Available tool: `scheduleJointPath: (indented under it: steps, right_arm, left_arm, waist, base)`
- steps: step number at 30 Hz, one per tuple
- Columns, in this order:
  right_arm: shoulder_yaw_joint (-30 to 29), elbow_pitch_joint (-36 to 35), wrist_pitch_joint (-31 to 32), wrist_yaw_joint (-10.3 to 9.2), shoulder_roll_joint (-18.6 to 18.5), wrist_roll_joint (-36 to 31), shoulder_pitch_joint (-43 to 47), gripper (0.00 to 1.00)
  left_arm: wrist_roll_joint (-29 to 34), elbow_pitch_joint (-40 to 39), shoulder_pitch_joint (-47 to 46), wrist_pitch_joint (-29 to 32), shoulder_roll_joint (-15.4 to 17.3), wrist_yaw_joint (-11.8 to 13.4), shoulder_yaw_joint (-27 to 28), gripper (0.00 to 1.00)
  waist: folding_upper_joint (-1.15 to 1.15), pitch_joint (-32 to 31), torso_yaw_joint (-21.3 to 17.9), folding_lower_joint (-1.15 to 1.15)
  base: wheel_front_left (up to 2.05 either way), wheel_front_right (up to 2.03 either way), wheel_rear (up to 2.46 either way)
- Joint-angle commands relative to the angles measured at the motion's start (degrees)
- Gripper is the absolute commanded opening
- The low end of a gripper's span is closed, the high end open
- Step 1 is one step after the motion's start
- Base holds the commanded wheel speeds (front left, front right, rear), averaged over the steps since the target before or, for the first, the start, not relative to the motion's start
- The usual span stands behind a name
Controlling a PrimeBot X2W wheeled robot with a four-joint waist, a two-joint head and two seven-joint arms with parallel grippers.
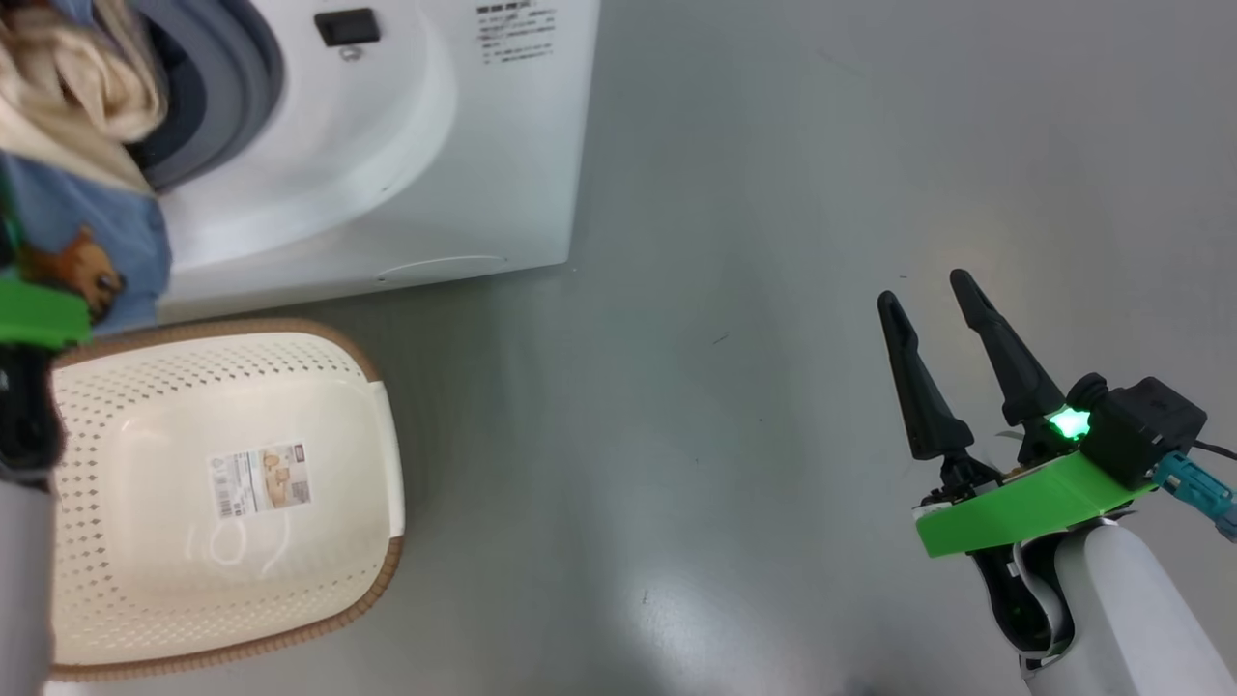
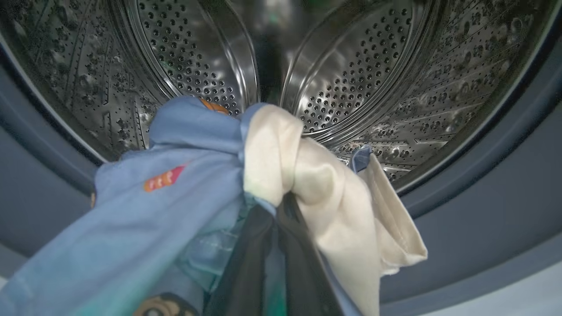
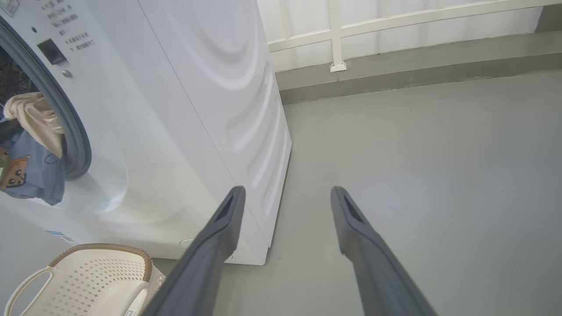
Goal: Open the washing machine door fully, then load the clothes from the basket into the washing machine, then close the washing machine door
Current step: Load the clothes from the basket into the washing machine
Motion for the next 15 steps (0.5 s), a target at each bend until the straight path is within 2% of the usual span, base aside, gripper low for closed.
scheduleJointPath:
  steps: [1, 9, 15]
  right_arm:
    - [1.58, -1.07, -0.27, 0.09, 0.4, -0.1, 1.54, 1.0]
    - [2.65, -0.9, -0.27, 0.09, 1.06, 0.21, 1.25, 1.0]
    - [3.49, -0.67, -0.27, 0.09, 1.33, 0.49, 0.57, 1.0]
  left_arm:
    - [-0.49, -0.68, -1.86, -0.3, 3.47, -0.17, 1.03, 0.0]
    - [-0.97, 5.32, -10.02, -0.3, 5.95, -0.17, -0.55, 0.0]
    - [2.97, 10.1, -16.26, -0.3, 7.94, -0.17, 0.49, 0.0]
  waist:
    - [0.0, -0.05, -0.43, 0.0]
    - [0.0, 0.51, -2.22, 0.0]
    - [0.0, 1.51, -3.98, 0.0]
  base:
    - [0.0, 0.0, 0.0]
    - [0.0, 0.0, 0.0]
    - [0.0, 0.0, 0.0]
